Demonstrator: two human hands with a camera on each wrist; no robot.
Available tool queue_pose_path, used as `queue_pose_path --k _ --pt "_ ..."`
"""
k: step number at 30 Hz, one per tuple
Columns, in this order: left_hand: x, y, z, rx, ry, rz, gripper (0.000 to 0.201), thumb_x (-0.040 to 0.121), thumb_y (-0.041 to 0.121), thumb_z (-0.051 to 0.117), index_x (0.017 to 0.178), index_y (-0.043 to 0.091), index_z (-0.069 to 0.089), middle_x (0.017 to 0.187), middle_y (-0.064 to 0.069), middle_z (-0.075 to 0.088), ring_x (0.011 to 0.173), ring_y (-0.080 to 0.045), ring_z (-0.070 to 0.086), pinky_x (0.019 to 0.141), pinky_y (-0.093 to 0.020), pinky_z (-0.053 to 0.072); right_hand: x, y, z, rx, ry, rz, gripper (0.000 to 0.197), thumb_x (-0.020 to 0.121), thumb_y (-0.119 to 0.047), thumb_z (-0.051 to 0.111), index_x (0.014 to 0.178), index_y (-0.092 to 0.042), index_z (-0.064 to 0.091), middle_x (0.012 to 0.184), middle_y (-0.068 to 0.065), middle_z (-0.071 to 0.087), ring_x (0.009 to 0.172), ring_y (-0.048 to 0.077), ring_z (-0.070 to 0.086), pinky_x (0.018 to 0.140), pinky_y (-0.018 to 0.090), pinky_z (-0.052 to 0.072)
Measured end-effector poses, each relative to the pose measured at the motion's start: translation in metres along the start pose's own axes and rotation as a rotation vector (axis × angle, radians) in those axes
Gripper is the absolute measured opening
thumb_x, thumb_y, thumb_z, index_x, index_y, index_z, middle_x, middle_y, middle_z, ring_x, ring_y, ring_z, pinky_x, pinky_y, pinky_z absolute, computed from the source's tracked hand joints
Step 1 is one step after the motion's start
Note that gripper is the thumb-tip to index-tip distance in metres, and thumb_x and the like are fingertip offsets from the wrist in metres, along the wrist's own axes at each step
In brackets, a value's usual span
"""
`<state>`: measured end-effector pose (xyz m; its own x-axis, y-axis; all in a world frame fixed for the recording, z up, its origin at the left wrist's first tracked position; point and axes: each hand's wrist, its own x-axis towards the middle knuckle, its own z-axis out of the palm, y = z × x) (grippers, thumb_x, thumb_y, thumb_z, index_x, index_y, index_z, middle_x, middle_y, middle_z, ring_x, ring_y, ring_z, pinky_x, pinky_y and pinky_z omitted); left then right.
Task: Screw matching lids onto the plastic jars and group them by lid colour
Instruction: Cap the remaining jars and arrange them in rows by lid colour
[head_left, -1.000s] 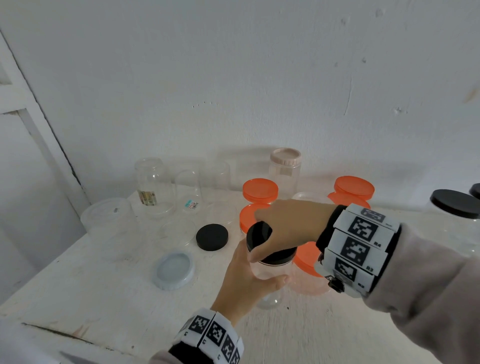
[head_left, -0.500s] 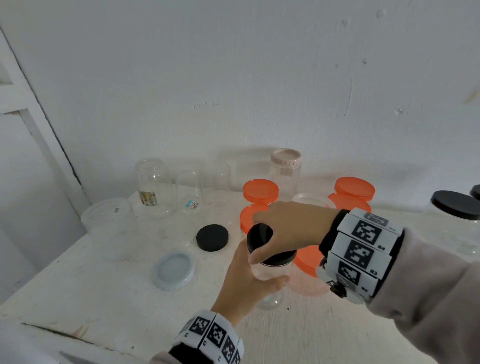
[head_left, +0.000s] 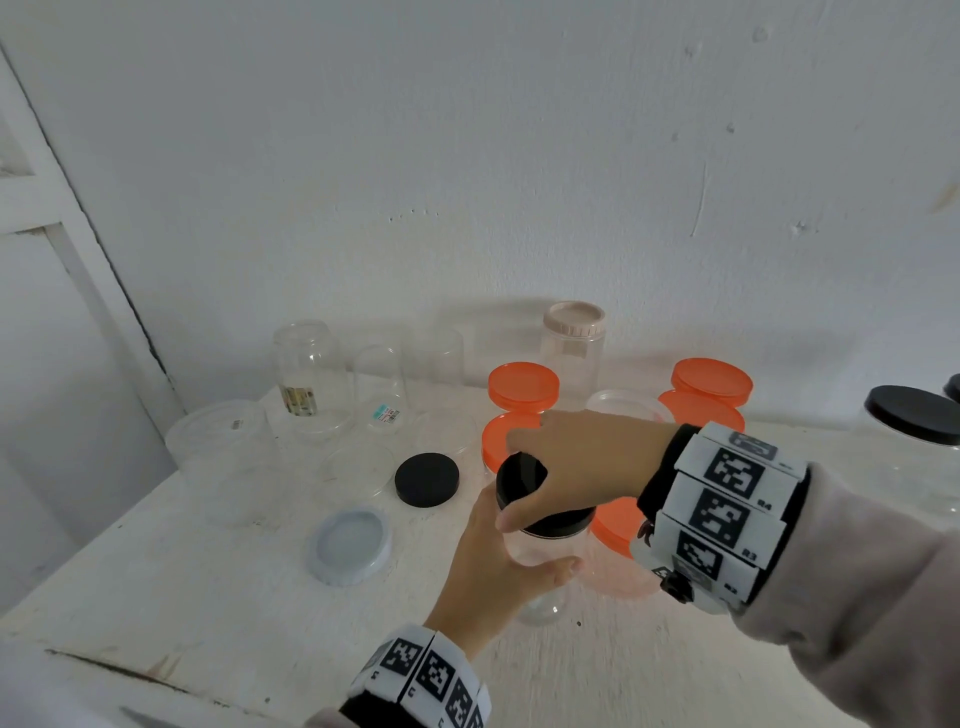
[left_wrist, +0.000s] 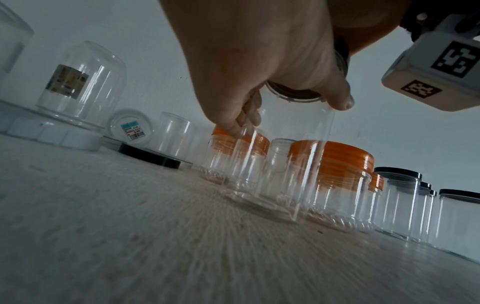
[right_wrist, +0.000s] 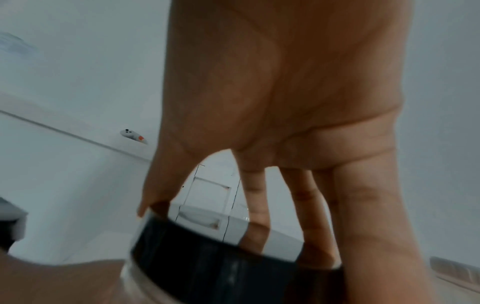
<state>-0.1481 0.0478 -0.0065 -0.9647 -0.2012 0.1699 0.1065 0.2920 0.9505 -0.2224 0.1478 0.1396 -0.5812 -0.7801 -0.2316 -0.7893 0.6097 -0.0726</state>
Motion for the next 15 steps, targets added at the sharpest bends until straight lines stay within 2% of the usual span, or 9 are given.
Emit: queue_pose_path --k 1,3,5,7,9,11,13,15 --pt "0.000 0.000 0.000 -0.002 -0.001 0.001 0.081 0.058 0.044 0.084 0.126 0.046 0.041 0.125 0.020 0.054 0.118 0.005 0.049 0.096 -0.022 0.042 -0.001 0.000 -0.003 0.014 -0.050 -0.002 0.061 0.076 -0.067 0.065 0.119 -0.027 0.047 0.090 -0.013 0.043 0.074 0.004 0.044 0.060 0.020 0.034" --pt "0.000 0.000 -0.001 -0.001 -0.001 0.008 0.081 0.060 0.043 0.085 0.126 0.047 0.039 0.125 0.023 0.054 0.118 0.007 0.048 0.096 -0.018 0.040 -0.002 0.001 -0.010 0.029 -0.194 -0.035 0.075 0.075 -0.052 0.074 0.138 -0.037 0.036 0.105 -0.013 0.037 0.091 0.009 0.044 0.078 0.026 0.042" --pt "0.000 0.001 -0.001 0.003 0.002 0.015 0.083 0.059 0.046 0.084 0.127 0.048 0.038 0.124 0.025 0.054 0.118 0.009 0.047 0.096 -0.016 0.039 -0.003 0.002 -0.014 0.027 -0.244 -0.074 0.081 0.075 -0.040 0.077 0.142 -0.043 0.031 0.115 -0.012 0.031 0.106 0.013 0.038 0.091 0.035 0.044" --pt "-0.001 0.003 -0.001 0.007 0.003 0.010 0.085 0.056 0.051 0.082 0.128 0.045 0.039 0.125 0.023 0.054 0.119 0.006 0.048 0.101 -0.022 0.040 -0.002 0.003 -0.012 0.035 -0.189 -0.096 0.075 0.076 -0.043 0.076 0.139 -0.041 0.037 0.110 -0.014 0.035 0.105 0.012 0.038 0.087 0.030 0.043" --pt "-0.001 0.003 0.000 -0.001 0.000 0.001 0.085 0.055 0.051 0.082 0.128 0.042 0.041 0.126 0.020 0.054 0.120 0.002 0.049 0.104 -0.028 0.042 -0.001 0.003 -0.008 0.028 -0.103 -0.079 0.069 0.076 -0.055 0.072 0.135 -0.035 0.043 0.095 -0.019 0.038 0.097 0.010 0.042 0.072 0.021 0.038" --pt "-0.002 0.004 0.000 -0.005 0.001 0.003 0.083 0.056 0.048 0.082 0.128 0.041 0.042 0.126 0.018 0.054 0.119 0.002 0.049 0.103 -0.029 0.043 0.000 0.001 -0.002 0.003 -0.027 -0.027 0.064 0.076 -0.066 0.065 0.124 -0.028 0.050 0.091 -0.015 0.044 0.086 0.011 0.046 0.061 0.018 0.033" --pt "-0.002 0.005 -0.001 -0.014 -0.001 0.004 0.082 0.057 0.044 0.084 0.128 0.041 0.043 0.125 0.020 0.054 0.118 0.004 0.049 0.103 -0.027 0.043 0.001 0.000 0.001 -0.013 -0.005 0.004 0.064 0.076 -0.070 0.061 0.118 -0.024 0.050 0.094 -0.009 0.048 0.079 0.010 0.048 0.060 0.021 0.034" --pt "-0.002 0.006 -0.001 -0.024 -0.008 0.008 0.084 0.057 0.044 0.084 0.130 0.040 0.042 0.126 0.019 0.054 0.119 0.003 0.049 0.104 -0.030 0.042 0.000 -0.001 -0.003 0.005 -0.096 0.009 0.069 0.076 -0.064 0.066 0.130 -0.028 0.043 0.102 -0.012 0.044 0.086 0.010 0.048 0.069 0.024 0.039"
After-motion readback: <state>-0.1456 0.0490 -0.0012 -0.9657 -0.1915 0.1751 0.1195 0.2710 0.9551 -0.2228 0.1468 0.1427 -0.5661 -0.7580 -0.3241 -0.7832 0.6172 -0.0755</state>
